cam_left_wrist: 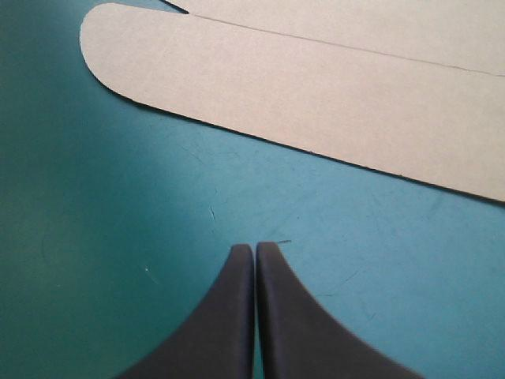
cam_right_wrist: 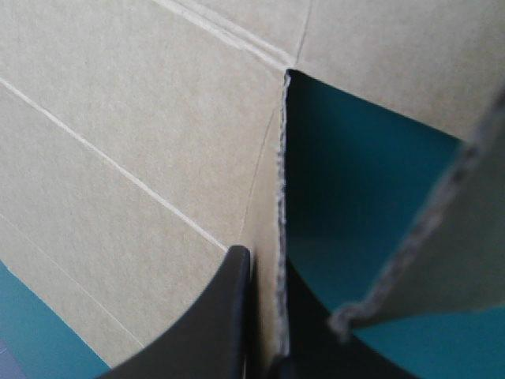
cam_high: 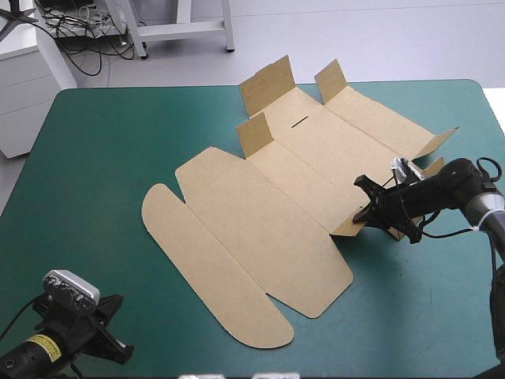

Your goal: Fold the box

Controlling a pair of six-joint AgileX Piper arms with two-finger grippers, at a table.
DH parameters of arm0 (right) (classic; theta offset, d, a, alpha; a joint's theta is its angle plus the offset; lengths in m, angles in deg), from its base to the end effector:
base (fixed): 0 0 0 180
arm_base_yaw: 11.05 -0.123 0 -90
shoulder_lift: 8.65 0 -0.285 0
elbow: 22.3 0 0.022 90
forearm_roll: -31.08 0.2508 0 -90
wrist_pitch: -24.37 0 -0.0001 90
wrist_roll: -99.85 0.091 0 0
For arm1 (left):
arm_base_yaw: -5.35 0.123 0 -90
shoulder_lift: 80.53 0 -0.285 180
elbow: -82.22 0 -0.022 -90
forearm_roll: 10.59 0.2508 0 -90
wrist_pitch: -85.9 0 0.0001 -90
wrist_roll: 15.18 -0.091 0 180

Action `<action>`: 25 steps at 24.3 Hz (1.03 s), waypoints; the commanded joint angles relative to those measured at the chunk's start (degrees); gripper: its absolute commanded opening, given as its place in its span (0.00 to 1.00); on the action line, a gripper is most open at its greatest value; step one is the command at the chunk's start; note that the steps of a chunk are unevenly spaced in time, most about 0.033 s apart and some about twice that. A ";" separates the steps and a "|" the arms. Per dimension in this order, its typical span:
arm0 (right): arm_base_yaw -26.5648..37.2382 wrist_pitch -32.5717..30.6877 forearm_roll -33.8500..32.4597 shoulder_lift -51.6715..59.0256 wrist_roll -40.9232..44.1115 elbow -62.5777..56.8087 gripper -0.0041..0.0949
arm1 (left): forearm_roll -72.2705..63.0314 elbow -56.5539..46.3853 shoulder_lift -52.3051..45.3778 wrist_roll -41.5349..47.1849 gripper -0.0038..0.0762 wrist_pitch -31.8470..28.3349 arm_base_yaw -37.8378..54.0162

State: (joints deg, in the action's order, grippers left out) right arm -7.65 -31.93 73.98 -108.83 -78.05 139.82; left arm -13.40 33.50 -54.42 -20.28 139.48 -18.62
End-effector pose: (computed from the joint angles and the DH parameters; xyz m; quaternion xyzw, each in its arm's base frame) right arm 0.3029 0.0337 0.2323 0.2321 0.9195 0.3133 0.0493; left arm 0.0457 -0.0242 0.2788 0.2215 0.8724 -0.0951 0.4252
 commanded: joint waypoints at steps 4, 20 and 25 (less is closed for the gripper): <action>0.00 1.67 -3.25 1.89 -4.66 3.25 0.05 | -0.25 1.39 0.42 0.51 0.04 -3.59 -0.17; -6.33 -15.41 -33.55 -17.06 -21.31 43.86 0.04 | -0.25 1.39 0.42 0.51 0.04 -2.79 -0.17; -13.87 -15.50 -37.32 -24.08 -30.35 55.65 0.04 | -0.25 1.39 0.42 0.51 0.04 -2.31 -0.17</action>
State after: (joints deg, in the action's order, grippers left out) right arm -17.83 -45.99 38.07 -133.20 -101.67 188.57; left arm -13.40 33.50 -54.42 -20.28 140.06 -18.62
